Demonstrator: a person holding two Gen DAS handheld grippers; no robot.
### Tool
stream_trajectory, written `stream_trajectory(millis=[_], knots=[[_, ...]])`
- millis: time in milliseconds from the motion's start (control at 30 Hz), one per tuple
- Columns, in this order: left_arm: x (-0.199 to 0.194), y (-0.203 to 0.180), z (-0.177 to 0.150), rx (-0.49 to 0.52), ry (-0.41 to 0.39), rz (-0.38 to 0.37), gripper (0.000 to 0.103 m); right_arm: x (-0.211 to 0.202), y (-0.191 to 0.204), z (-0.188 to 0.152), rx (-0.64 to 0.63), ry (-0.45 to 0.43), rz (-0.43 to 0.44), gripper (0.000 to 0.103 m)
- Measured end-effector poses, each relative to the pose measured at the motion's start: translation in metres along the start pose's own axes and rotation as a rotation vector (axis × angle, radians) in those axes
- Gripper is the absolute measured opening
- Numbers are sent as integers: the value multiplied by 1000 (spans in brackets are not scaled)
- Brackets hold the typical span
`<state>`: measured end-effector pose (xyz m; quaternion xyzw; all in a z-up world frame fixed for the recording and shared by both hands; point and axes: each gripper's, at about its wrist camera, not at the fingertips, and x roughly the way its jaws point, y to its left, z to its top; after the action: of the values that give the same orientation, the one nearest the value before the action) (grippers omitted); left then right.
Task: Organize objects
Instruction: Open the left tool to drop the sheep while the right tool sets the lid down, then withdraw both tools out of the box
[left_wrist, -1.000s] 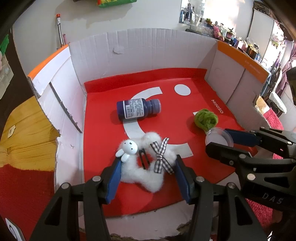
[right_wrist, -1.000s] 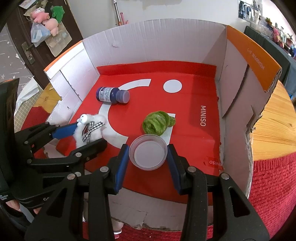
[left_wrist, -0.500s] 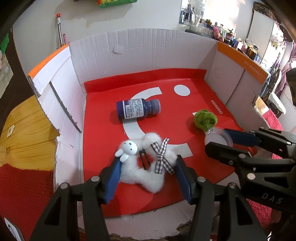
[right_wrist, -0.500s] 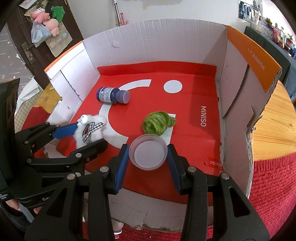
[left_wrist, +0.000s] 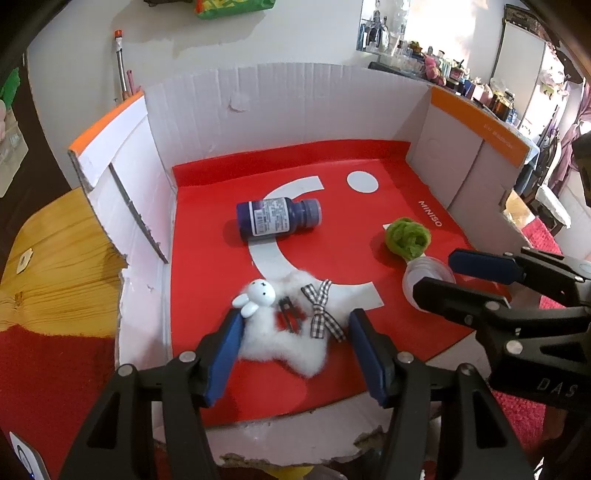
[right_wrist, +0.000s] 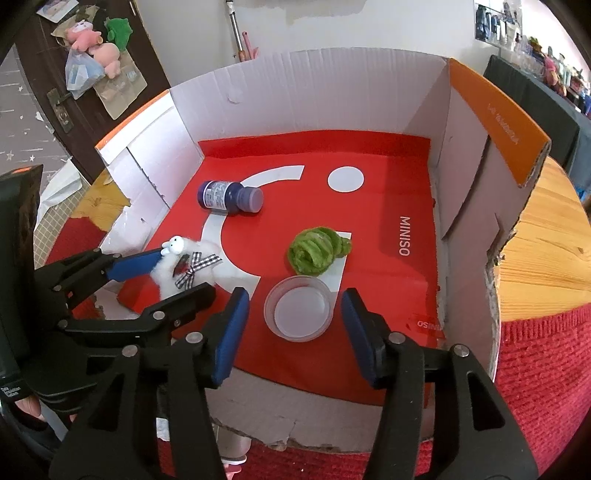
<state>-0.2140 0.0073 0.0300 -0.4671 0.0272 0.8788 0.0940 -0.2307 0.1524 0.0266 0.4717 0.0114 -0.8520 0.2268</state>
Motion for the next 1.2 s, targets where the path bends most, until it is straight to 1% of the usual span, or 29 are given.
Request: stream_trajectory(millis=[233,333,433,600,667,1100,1200], knots=[[-4,-2,-2,2,-11,-5,64,-8,0,-2,3,-17,4,52],[-8,-4,-3,7,-20,-2,66,-11,0,-3,4,-22,6,53],[-12,-4,-4,2,-35,8,73,-15,0,-4,5,-31,8,54],[-18,1,-5,-18,-46,14,73,-23,1,-6,6,-49,6,58],[-19,3,-6,-25,-49,15,73,-26,1,-7,6,-58,2,62],[-32,3,-14,-35,-77,10,79,-44,6,-16,6,-91,-8,66],[-35,4,-16,-39,-82,12,81,-48,9,-18,4,-100,-12,70]])
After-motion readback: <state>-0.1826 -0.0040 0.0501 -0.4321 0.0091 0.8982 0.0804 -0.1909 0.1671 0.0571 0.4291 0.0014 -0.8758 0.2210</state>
